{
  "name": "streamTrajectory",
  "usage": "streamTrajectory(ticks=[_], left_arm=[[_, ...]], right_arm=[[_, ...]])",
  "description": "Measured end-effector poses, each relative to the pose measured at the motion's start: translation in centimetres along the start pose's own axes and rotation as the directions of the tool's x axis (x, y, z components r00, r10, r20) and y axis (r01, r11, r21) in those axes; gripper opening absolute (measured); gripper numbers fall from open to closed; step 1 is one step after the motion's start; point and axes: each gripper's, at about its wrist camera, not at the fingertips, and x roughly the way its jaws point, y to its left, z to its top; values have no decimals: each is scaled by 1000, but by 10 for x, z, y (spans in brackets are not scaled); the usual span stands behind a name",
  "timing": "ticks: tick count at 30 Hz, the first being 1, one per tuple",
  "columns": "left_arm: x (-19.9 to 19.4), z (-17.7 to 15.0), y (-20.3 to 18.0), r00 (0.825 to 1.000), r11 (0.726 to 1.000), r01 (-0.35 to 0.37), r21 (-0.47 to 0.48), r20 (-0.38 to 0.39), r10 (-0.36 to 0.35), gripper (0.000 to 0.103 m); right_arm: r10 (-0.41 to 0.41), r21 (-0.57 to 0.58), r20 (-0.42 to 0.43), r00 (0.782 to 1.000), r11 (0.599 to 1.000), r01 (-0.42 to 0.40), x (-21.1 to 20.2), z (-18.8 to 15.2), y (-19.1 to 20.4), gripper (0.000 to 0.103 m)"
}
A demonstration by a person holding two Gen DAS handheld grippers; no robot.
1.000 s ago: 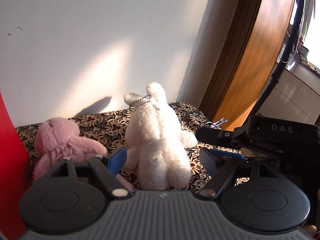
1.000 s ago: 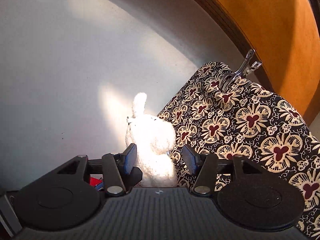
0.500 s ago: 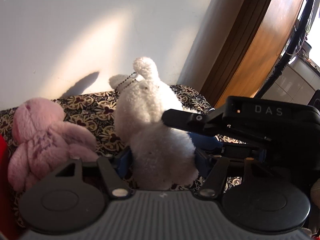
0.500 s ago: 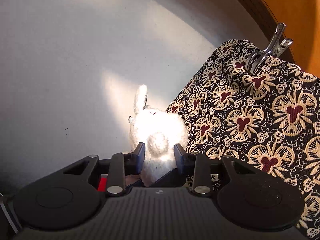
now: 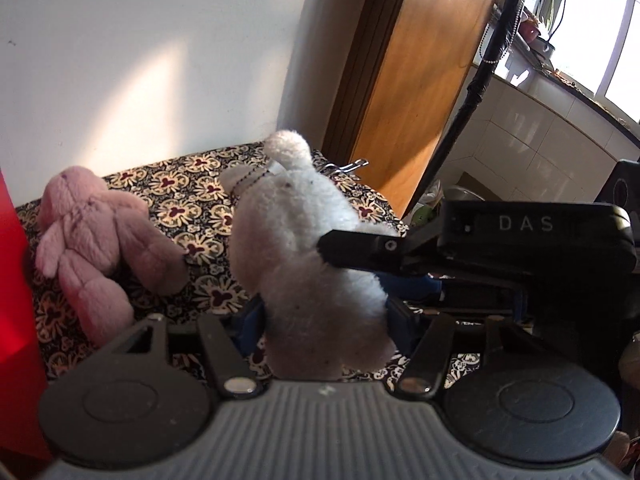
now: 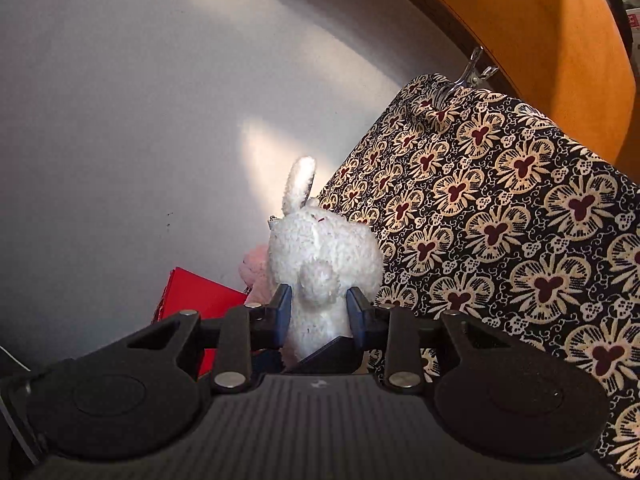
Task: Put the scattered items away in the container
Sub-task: 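Grasp the white keychain bunny plush with the right gripper and lift, then carry the white keychain bunny with the right gripper into the red box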
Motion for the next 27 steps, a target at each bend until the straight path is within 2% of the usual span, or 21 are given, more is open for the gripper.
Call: streamTrajectory(ticks=[8, 14, 20, 27], left_arm=[[-50, -26, -4, 999, 999, -30, 15, 31, 30, 64], [-94, -38, -1, 991, 996, -87, 33, 108, 83, 64], [-132, -49, 12, 980, 992, -123, 26, 161, 117, 64], [-190, -74, 33, 962, 989, -151, -3, 230, 147, 64]], right_arm=[[55, 1, -11, 998, 999, -55, -17, -39, 22, 33], [132, -24, -18, 991, 991, -132, -15, -56, 47, 33], [182, -88, -33, 983, 979, -184, -11, -79, 77, 33], [257, -209, -78, 963, 940, -268, -9, -117, 118, 33]])
